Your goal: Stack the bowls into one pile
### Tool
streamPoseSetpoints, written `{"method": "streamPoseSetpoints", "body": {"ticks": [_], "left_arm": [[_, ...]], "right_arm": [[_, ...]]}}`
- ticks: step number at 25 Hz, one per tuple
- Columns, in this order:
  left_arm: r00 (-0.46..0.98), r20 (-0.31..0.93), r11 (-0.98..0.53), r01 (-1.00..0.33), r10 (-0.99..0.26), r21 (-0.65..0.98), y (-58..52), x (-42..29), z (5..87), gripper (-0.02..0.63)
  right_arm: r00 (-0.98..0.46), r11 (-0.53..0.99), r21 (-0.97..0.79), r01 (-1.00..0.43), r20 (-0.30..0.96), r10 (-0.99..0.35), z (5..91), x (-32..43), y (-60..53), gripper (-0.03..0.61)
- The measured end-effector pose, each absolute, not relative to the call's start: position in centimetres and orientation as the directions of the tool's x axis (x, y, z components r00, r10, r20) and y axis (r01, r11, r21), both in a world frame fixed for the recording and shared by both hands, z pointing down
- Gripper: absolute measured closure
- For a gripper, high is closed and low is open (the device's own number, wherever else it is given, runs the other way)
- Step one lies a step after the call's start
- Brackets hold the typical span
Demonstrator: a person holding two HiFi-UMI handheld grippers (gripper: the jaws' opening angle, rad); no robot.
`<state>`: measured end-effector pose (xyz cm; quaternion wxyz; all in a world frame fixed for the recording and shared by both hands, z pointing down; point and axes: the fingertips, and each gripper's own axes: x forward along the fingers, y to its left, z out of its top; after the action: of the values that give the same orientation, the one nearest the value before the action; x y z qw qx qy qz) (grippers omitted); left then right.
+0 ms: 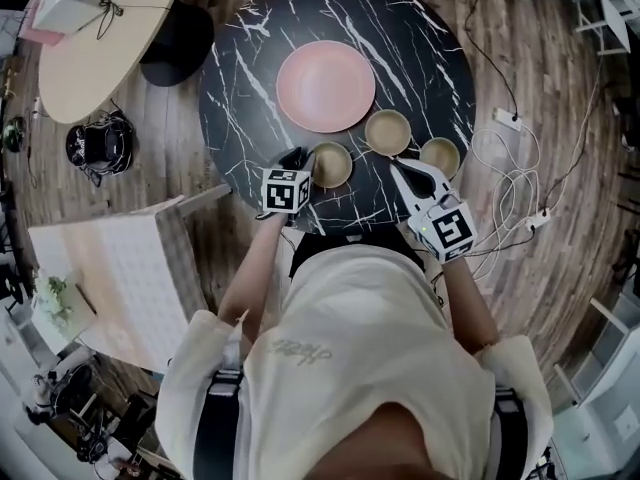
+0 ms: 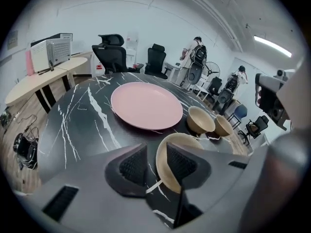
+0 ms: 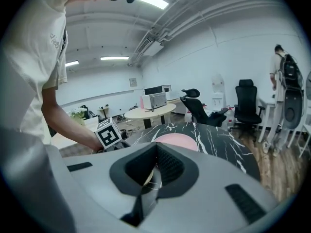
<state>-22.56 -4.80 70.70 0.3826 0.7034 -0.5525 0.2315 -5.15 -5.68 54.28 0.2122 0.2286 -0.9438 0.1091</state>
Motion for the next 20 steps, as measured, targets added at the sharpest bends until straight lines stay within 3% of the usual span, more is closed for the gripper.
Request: {"method": "streamPoseSetpoints", "body": {"ticks": [14,17,20], "left_arm": [[0.361,0.757,-0.123,-0.927,-0.545,0.353,-4.0,-21.6,73.0,0.500],[0.364,0.763,-0.132,-0.927,-0.534,0.350,-3.9,-21.6,73.5,0.577],[0.362,0.770,-0.132,-0.929,-0.526,0.346,-3.9,-21.5,73.5,0.580]], "right_arm": [[-0.791,0.855,-0.127,-0.503,0.466,-0.396,54.4,-6.2,-4.5,0.572],[-0.785,0.841,-0.144,-0.521,0.468,-0.406,54.6,-5.8,-4.4,0.572],[-0.776,0.834,-0.150,-0.531,0.481,-0.408,55.0,-5.3,-4.1,0.572]]}}
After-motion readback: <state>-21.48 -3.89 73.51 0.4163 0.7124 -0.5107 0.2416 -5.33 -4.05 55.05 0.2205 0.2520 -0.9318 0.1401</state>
